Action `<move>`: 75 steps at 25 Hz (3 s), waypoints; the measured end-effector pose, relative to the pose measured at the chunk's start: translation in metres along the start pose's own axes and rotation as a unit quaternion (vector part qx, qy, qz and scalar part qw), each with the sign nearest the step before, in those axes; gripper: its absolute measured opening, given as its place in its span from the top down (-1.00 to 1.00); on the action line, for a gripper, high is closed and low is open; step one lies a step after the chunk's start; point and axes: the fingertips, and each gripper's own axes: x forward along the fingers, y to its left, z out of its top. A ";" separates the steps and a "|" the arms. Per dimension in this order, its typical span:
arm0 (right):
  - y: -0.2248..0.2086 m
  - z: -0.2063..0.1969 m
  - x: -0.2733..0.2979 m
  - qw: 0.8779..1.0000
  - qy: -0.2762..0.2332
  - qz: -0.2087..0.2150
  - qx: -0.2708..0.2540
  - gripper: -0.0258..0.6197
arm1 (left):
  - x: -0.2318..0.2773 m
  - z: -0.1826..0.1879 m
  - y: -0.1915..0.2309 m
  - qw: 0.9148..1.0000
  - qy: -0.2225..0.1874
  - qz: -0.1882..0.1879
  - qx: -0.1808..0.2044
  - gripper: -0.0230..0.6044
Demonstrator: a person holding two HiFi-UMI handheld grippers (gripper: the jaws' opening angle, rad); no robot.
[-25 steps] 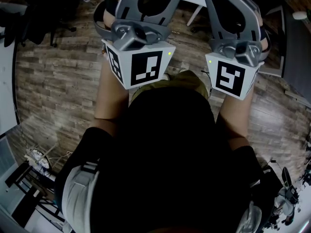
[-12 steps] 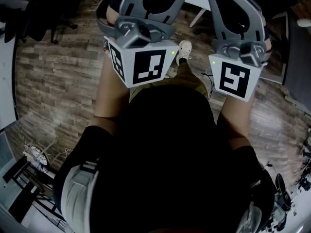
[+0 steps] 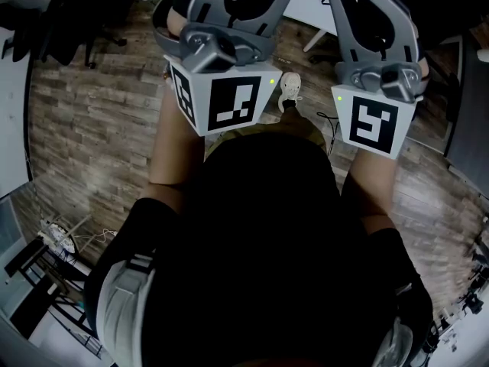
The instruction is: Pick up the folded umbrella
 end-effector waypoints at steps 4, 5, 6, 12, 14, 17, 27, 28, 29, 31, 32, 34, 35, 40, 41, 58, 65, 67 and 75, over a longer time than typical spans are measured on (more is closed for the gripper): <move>-0.011 -0.022 0.017 1.000 -0.008 0.003 0.008 0.83 | 0.023 -0.014 0.001 1.000 0.009 0.001 0.002 0.89; -0.015 -0.028 0.021 1.000 -0.011 0.003 0.011 0.83 | 0.029 -0.018 0.001 1.000 0.012 0.003 0.004 0.89; -0.017 -0.034 0.026 1.000 -0.013 0.004 0.012 0.83 | 0.034 -0.023 0.002 1.000 0.015 0.005 0.006 0.89; -0.040 -0.056 0.062 0.999 -0.035 0.015 0.017 0.83 | 0.070 -0.046 0.010 0.999 0.033 0.010 0.023 0.88; -0.050 -0.067 0.072 0.999 -0.040 0.012 0.020 0.83 | 0.083 -0.053 0.011 0.999 0.034 0.012 0.025 0.88; -0.061 -0.083 0.085 0.999 -0.046 0.013 0.023 0.83 | 0.104 -0.064 0.010 0.999 0.037 0.015 0.028 0.88; -0.086 -0.130 0.118 0.997 -0.055 0.023 0.041 0.83 | 0.162 -0.095 0.003 0.999 0.047 0.009 0.023 0.88; -0.089 -0.134 0.120 0.997 -0.056 0.022 0.042 0.83 | 0.167 -0.097 0.002 0.999 0.047 0.008 0.024 0.88; -0.091 -0.138 0.122 0.997 -0.057 0.022 0.044 0.83 | 0.172 -0.099 0.000 0.999 0.047 0.008 0.025 0.88; -0.096 -0.148 0.125 0.997 -0.052 0.023 0.048 0.83 | 0.182 -0.103 -0.003 0.999 0.047 0.007 0.025 0.88; -0.097 -0.154 0.126 0.997 -0.048 0.024 0.050 0.83 | 0.186 -0.105 -0.004 0.999 0.047 0.008 0.024 0.88; -0.100 -0.163 0.131 0.998 -0.039 0.025 0.049 0.83 | 0.193 -0.110 -0.004 0.999 0.047 0.008 0.022 0.88; -0.102 -0.167 0.133 0.998 -0.037 0.026 0.047 0.83 | 0.196 -0.112 -0.003 0.999 0.047 0.009 0.022 0.88; -0.105 -0.183 0.140 0.998 -0.040 0.032 0.046 0.83 | 0.213 -0.118 -0.010 0.998 0.049 0.008 0.025 0.88; -0.105 -0.186 0.141 0.997 -0.042 0.033 0.046 0.83 | 0.216 -0.119 -0.012 0.998 0.051 0.007 0.028 0.88; -0.104 -0.205 0.146 0.997 -0.042 0.042 0.051 0.83 | 0.228 -0.129 -0.022 0.997 0.067 0.012 0.034 0.88; -0.100 -0.206 0.154 0.998 -0.022 0.036 0.055 0.83 | 0.227 -0.134 -0.014 0.999 0.046 0.011 0.015 0.88; -0.098 -0.208 0.160 0.998 -0.011 0.034 0.053 0.83 | 0.229 -0.139 -0.014 0.999 0.039 0.005 0.013 0.88; -0.100 -0.223 0.185 0.998 0.048 -0.008 0.051 0.83 | 0.243 -0.169 -0.008 1.000 0.000 -0.029 0.001 0.88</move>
